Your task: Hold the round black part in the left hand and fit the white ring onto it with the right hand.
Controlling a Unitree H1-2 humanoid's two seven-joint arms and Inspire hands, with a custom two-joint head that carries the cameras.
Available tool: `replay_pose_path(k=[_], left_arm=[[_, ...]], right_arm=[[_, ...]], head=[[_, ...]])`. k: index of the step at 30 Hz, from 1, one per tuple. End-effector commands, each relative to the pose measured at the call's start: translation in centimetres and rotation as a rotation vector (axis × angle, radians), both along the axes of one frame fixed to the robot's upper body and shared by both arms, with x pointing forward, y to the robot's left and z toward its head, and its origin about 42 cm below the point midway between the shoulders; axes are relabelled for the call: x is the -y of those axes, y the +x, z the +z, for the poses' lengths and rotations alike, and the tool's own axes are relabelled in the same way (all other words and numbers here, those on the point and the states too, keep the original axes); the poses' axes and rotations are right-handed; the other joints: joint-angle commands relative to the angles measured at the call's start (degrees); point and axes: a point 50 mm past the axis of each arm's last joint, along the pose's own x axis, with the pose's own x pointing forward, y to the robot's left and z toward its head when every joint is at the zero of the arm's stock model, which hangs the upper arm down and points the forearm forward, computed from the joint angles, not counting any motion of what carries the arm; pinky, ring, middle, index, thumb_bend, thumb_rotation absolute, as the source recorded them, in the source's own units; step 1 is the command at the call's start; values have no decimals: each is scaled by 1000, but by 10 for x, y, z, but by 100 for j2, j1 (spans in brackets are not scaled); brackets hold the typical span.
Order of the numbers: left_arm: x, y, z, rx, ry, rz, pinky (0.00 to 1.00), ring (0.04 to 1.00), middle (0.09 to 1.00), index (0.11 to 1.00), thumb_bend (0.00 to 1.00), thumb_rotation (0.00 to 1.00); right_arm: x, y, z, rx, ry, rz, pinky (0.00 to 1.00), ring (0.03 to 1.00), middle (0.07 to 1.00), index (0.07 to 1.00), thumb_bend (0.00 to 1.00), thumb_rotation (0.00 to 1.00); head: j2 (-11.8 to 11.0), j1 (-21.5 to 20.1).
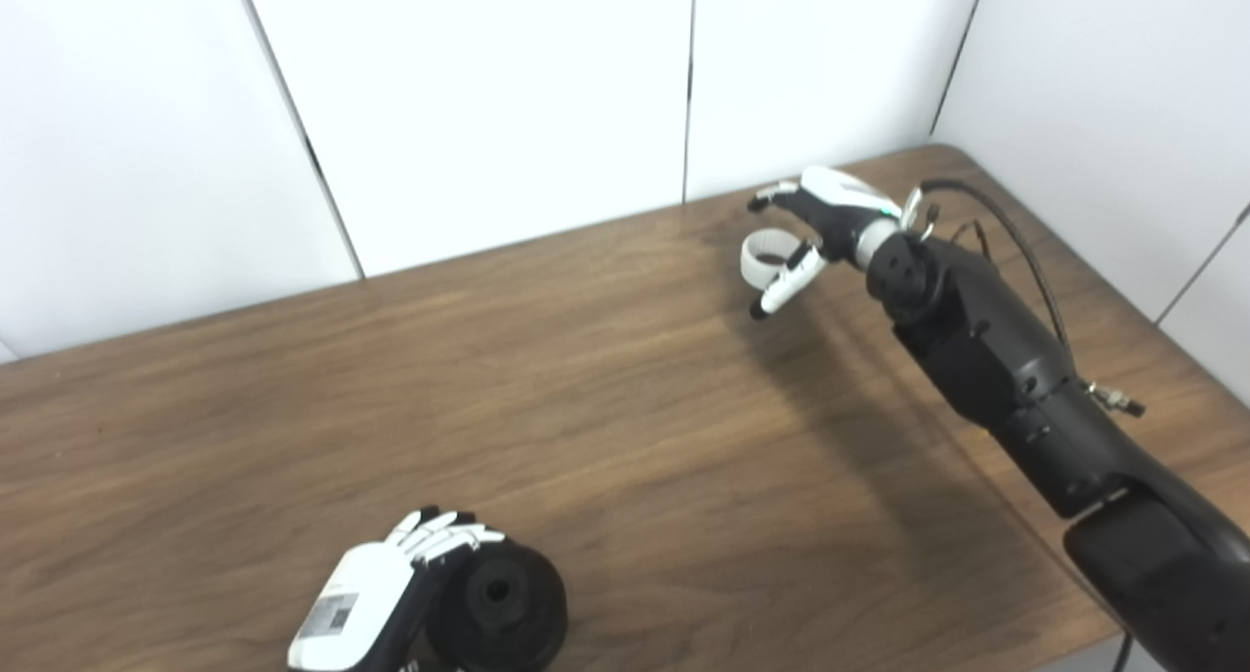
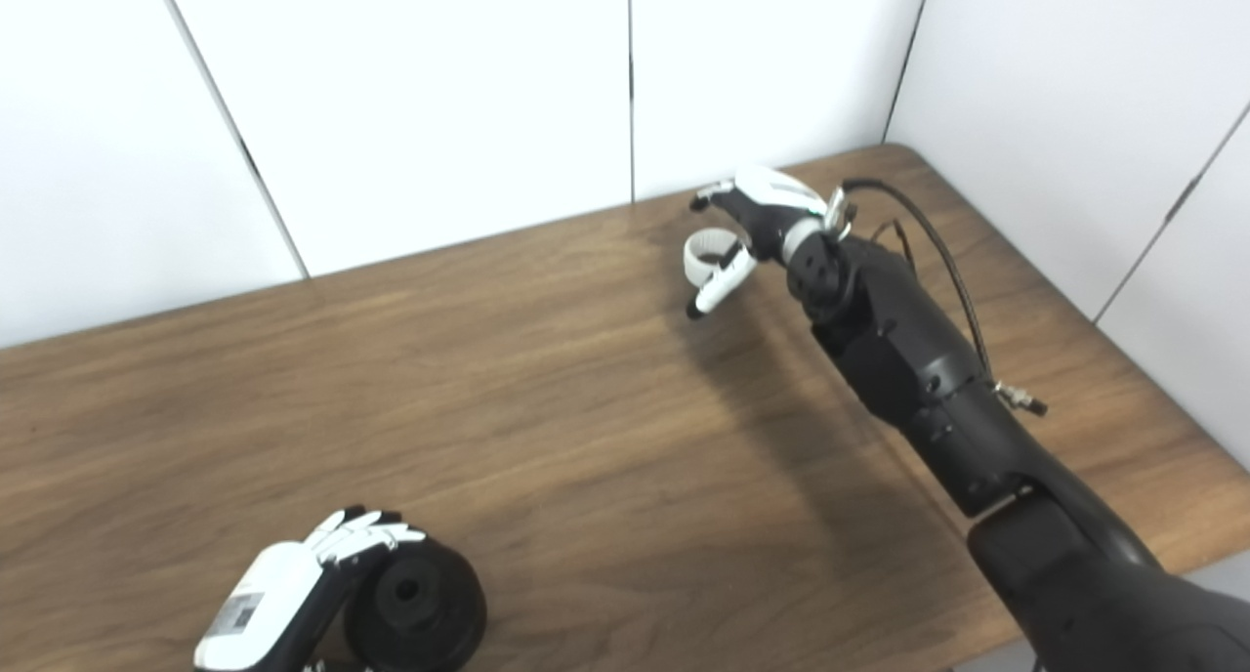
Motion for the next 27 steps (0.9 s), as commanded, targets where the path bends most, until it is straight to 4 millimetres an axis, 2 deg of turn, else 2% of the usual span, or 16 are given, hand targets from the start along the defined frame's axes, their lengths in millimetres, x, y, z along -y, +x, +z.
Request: replay_pose_path(k=[1,7,20,24,27], left_arm=[[-7,-11,-22,-80,94,-14,963,880,801,485,520,58],[-5,-13,-24,-83,94,-13,967,882,807,485,520,59],[-3,-16,-22,-75,82,-15,969,880,806,484,520,59],[-2,-16,-21,-77,85,-13,971,885,807,484,519,58],[-2,-17,-21,-76,84,-10,971,883,806,484,519,59]], right_arm=[[2,15,36,103,-35,12,1000,991,960,876,959,227],[6,18,28,73,-58,0,1000,984,950,863,929,226],[8,27,22,54,-109,-6,982,972,925,834,877,232],[8,27,22,60,-120,4,941,958,908,809,859,243],[9,28,21,67,-123,7,935,949,880,754,843,231]], head=[[-55,7],[-144,51],[-93,51],[-77,66],[-60,92]])
